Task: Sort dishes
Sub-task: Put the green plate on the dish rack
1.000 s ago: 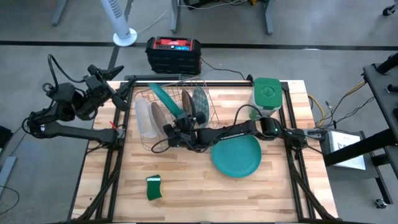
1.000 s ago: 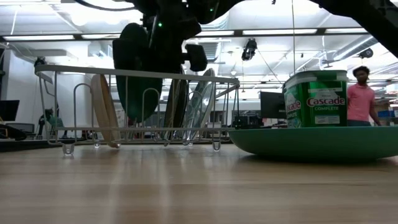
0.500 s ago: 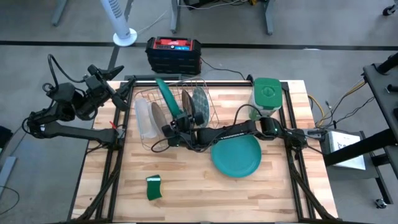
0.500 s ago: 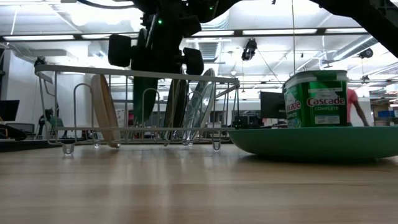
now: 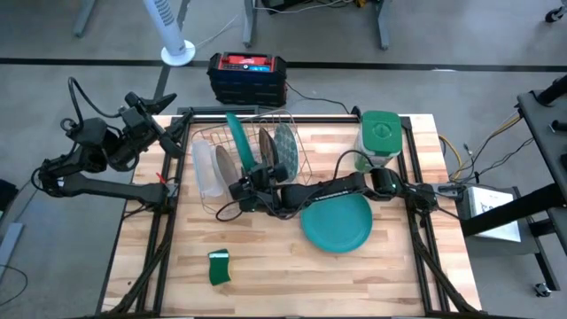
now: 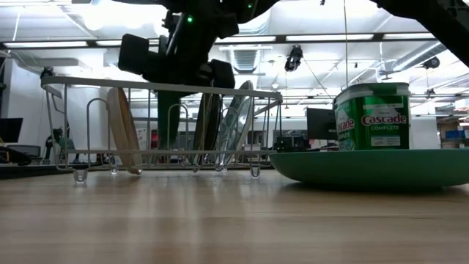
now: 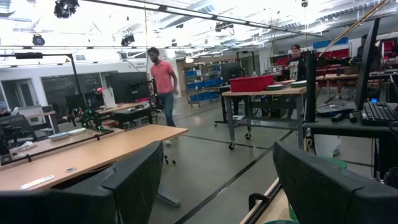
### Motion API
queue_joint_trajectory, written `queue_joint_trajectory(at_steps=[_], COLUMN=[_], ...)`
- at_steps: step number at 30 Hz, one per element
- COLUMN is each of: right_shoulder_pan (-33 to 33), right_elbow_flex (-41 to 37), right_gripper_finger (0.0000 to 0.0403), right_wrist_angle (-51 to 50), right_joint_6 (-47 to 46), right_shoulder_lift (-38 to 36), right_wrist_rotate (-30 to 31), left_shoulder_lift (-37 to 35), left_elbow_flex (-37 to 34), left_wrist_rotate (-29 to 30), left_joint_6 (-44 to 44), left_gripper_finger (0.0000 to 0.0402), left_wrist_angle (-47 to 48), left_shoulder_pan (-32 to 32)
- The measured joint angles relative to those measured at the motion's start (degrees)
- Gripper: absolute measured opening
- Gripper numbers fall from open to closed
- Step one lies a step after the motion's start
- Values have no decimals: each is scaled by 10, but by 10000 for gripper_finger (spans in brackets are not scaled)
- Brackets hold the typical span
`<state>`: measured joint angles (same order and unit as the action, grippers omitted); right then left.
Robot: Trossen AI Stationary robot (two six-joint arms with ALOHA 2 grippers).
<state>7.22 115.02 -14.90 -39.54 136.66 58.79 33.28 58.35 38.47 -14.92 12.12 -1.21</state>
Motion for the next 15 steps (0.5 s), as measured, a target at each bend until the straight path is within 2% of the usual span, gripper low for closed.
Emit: queue_joint_trajectory(at_steps=[9, 15], right_shoulder_pan=[-1, -1], right_elbow_flex=[1, 1], right_gripper_finger=[244, 244], right_wrist_angle=[-74, -124], right_joint_6=[-85, -136], right_shoulder_lift=[-11, -27], right_wrist_rotate=[-75, -129], left_shoulder_lift=[0, 0], left_elbow_flex=[0, 0], left_wrist_rotate=[0, 0], left_joint_6=[0, 0], left_gripper_finger=[292, 292], left_wrist_angle=[0, 0], left_shoulder_pan=[0, 0])
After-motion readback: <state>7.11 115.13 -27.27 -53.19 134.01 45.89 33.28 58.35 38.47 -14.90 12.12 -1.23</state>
